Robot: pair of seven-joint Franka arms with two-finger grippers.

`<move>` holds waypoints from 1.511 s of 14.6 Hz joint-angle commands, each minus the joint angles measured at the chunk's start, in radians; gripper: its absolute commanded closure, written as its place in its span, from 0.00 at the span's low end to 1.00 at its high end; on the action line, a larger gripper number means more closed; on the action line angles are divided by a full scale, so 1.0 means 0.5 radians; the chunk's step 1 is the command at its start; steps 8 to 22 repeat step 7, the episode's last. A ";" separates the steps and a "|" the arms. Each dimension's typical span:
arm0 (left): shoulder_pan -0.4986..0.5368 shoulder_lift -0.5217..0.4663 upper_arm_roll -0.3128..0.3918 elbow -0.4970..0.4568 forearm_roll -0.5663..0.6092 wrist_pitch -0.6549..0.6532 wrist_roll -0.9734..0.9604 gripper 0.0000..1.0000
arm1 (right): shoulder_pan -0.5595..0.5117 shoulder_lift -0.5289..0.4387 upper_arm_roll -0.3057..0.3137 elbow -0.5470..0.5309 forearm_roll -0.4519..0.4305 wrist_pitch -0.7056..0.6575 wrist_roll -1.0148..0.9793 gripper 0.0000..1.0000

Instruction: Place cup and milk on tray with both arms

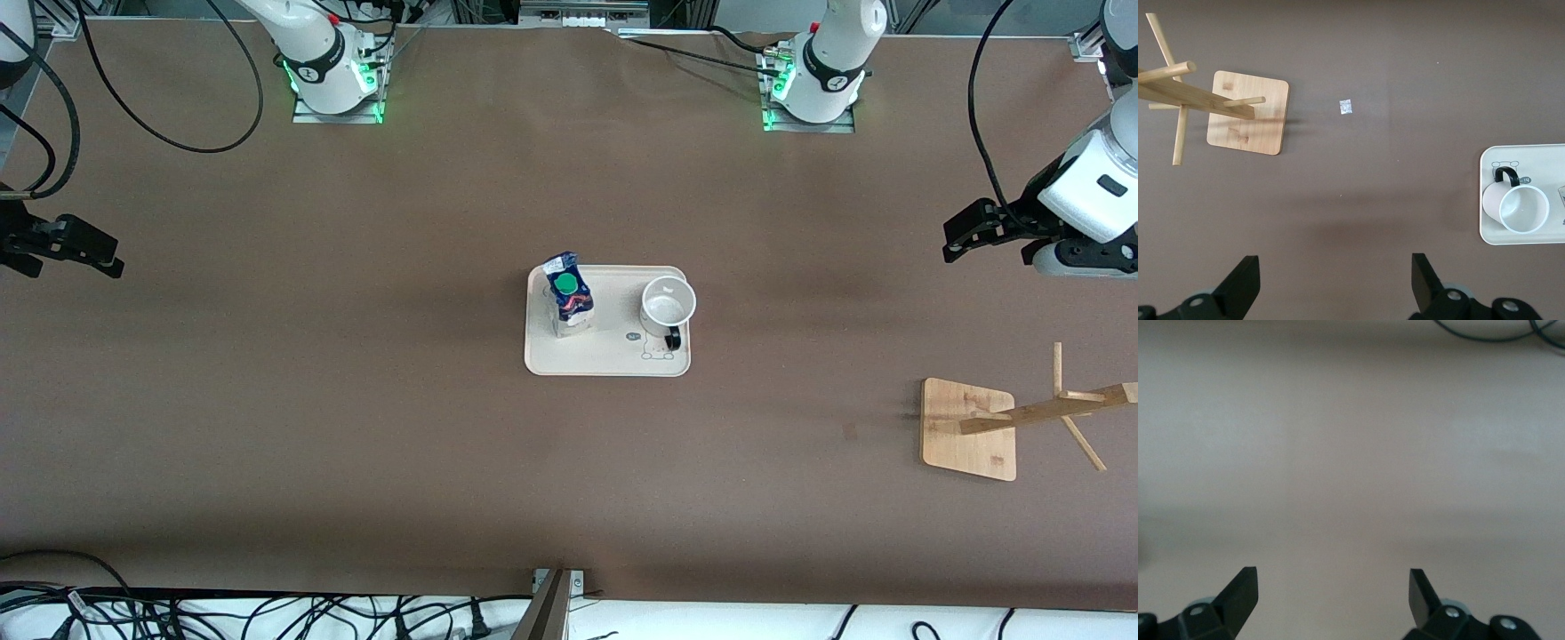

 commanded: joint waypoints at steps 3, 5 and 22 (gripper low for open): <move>-0.008 -0.041 -0.028 -0.025 0.033 -0.032 -0.063 0.00 | 0.007 0.031 -0.011 0.135 -0.028 -0.295 -0.019 0.00; -0.008 -0.041 -0.028 -0.025 0.021 -0.032 -0.069 0.00 | 0.004 0.031 -0.011 0.138 -0.025 -0.301 -0.022 0.00; -0.008 -0.041 -0.025 -0.025 0.017 -0.032 -0.079 0.00 | 0.007 0.031 -0.011 0.135 -0.025 -0.310 -0.025 0.00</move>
